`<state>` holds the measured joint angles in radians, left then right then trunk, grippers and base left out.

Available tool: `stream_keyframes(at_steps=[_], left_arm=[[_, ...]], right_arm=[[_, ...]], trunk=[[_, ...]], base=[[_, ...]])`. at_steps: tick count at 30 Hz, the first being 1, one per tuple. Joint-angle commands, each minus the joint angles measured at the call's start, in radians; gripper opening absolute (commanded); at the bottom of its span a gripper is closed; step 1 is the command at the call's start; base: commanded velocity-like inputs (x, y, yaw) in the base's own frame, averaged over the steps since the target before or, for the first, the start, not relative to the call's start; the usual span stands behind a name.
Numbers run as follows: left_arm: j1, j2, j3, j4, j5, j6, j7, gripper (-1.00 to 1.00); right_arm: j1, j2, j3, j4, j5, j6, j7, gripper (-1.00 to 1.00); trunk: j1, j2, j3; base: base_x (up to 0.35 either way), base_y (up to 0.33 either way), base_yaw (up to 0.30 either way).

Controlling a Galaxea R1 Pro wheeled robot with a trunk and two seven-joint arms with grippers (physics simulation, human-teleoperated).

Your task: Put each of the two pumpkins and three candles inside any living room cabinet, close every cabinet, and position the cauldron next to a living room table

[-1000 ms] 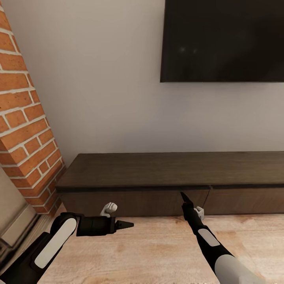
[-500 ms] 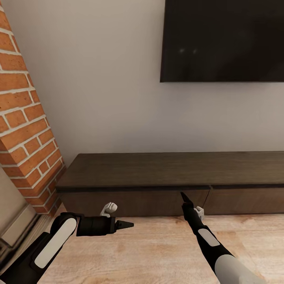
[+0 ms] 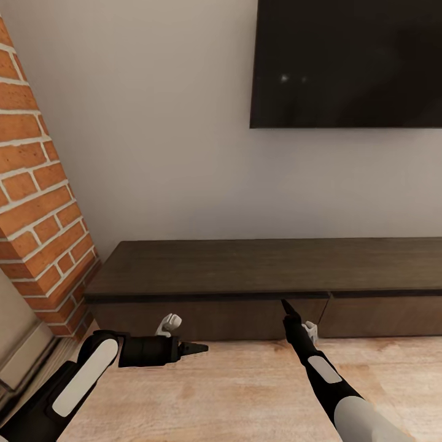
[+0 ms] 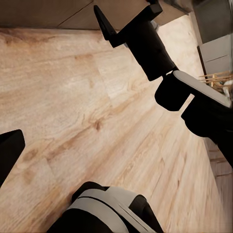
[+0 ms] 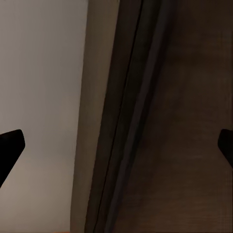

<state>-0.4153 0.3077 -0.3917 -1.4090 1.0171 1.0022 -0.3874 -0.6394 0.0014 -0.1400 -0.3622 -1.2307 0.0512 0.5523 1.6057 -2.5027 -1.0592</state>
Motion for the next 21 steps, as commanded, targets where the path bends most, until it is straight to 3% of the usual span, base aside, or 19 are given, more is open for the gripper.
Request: stream_keyframes(at_steps=[1,15,21], left_arm=[[-0.001,0.001,-0.001,0.000,0.000,0.001,-0.007,1.00],[0.000,0.001,-0.004,-0.001,0.010,0.001,-0.007,1.00],[0.000,0.001,-0.005,-0.006,0.009,0.001,-0.007,1.00]], right_arm=[[0.000,0.000,-0.001,0.001,-0.010,0.005,0.004,1.00],[-0.001,-0.001,-0.001,0.002,-0.010,0.006,0.005,1.00],[0.000,-0.001,-0.002,0.002,-0.010,0.006,0.004,1.00]], trunk=[[0.000,0.000,-0.001],[0.000,0.000,-0.001],[0.000,0.000,-0.001]], base=[[0.135,0.000,0.000],[0.174,0.000,0.000],[0.050,0.000,0.000]])
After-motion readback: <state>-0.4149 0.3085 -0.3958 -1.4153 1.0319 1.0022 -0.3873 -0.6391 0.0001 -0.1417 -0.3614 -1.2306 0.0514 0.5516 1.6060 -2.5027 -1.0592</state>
